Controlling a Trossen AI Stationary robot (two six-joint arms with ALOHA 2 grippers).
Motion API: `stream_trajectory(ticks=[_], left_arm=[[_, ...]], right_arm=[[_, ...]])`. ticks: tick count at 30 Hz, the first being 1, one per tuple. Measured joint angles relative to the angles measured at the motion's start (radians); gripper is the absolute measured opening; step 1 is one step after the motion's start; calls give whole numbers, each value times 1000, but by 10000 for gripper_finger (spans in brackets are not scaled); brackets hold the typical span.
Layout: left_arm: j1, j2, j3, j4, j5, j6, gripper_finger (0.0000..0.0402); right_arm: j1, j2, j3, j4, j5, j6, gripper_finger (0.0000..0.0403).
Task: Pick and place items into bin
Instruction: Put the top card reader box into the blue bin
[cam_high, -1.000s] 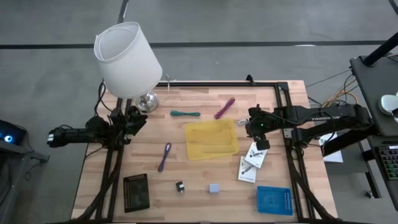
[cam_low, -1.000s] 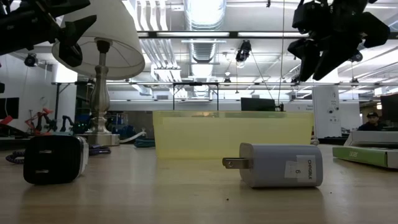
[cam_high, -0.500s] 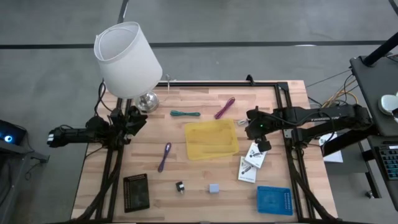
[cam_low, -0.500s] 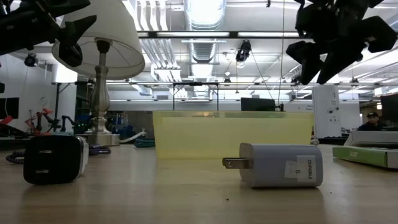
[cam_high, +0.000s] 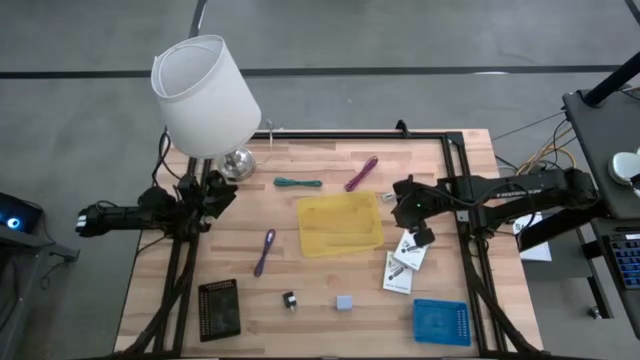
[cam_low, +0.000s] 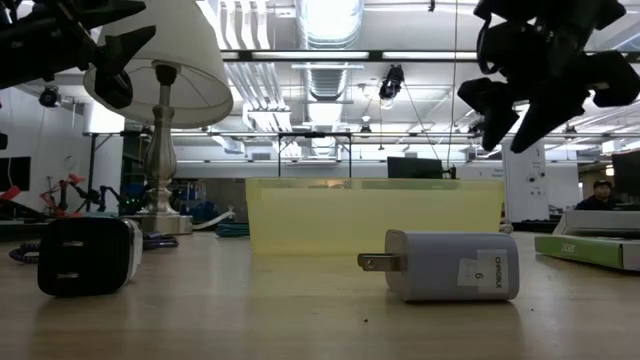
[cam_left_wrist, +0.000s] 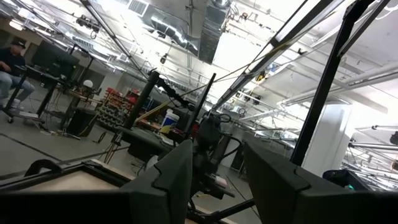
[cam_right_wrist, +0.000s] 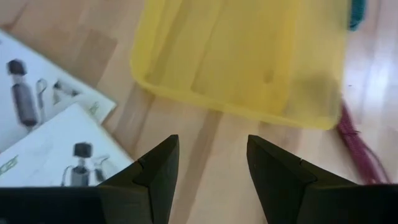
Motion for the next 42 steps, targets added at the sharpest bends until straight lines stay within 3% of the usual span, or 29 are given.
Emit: stream_trajectory(ticks=[13, 26, 32, 42], left_arm=[[0, 0, 0, 0, 0, 0, 130], [0, 0, 0, -1, -7, 0, 130], [0, 0, 0, 0, -12, 0, 130], [0, 3, 0, -1, -38, 0, 130]], right_arm=[[1, 23, -90, 1, -189, -51, 176], [1, 198, -95, 0, -201, -137, 176], [1, 222, -85, 4, -284, -222, 176], [1, 252, -85, 27, -294, -332, 176]])
